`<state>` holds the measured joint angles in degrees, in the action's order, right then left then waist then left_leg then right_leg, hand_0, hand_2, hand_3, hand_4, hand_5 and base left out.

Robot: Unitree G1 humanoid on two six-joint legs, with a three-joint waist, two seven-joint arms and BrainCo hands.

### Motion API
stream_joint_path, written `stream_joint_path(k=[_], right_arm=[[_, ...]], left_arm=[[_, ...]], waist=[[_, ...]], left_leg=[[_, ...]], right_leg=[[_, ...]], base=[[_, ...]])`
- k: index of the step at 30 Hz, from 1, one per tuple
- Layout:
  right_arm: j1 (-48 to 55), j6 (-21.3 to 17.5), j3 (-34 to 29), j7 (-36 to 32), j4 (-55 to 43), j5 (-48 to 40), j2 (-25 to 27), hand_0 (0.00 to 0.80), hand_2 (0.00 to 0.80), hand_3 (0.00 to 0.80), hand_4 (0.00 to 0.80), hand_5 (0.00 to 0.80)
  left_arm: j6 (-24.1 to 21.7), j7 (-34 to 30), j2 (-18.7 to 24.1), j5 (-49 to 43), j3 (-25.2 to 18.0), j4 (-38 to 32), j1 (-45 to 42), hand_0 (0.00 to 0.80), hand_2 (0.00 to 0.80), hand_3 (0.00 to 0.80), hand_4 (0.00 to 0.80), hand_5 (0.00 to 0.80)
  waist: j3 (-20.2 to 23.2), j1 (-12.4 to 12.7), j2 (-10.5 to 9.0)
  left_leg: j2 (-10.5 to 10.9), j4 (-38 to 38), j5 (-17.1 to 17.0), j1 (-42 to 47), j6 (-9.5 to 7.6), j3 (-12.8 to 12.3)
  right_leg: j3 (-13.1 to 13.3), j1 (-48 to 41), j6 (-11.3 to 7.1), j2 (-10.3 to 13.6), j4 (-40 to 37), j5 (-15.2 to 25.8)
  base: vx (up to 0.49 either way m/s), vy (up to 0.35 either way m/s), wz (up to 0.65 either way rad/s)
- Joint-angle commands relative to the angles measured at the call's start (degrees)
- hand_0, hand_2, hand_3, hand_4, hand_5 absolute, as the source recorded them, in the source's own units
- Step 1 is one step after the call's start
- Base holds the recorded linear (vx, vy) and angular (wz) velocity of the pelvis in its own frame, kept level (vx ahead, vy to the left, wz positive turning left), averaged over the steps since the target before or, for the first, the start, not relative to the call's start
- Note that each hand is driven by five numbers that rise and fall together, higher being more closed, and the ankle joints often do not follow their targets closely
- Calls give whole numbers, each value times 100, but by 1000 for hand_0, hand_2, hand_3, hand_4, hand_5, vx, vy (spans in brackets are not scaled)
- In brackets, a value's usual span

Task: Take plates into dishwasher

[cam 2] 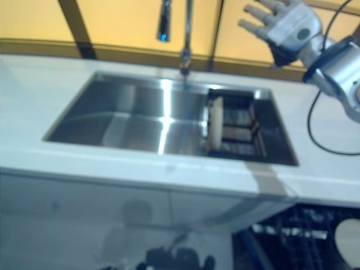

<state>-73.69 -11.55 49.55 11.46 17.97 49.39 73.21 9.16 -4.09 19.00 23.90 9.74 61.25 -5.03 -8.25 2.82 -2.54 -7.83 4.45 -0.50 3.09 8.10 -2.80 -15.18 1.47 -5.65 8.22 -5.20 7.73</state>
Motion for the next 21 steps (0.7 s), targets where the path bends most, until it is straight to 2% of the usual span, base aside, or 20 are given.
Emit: stream_joint_path(k=[1,8,13,21], right_arm=[[-749,92,346,211,201,220,109,0,0,0,0,0],[-238,-121,8,162,175,389,43,0,0,0,0,0],[-48,-130,-72,193,224,470,-9,0,0,0,0,0],[25,-116,-204,287,301,482,-163,0,0,0,0,0]], left_arm=[[-245,-113,197,142,128,223,433,0,0,0,0,0],[-585,-188,130,-56,-160,572,519,0,0,0,0,0],[-715,-231,142,-129,-198,662,538,0,0,0,0,0],[-796,-291,159,-25,-152,634,546,0,0,0,0,0]], waist=[[-150,170,-182],[-187,139,-246],[-251,147,-270],[-383,141,-204]], left_leg=[[25,55,-444,-401,-151,13],[41,55,-414,-411,-163,-24],[44,55,-402,-436,-167,-28],[48,55,-414,-531,-161,-30]], right_leg=[[10,-315,-394,177,20,-253],[3,-333,-382,204,20,-271],[28,-303,-375,205,20,-268],[86,-190,-379,206,20,-249]], base=[[-44,7,6],[6,-1,4],[-24,-31,1],[-49,-9,-1]])
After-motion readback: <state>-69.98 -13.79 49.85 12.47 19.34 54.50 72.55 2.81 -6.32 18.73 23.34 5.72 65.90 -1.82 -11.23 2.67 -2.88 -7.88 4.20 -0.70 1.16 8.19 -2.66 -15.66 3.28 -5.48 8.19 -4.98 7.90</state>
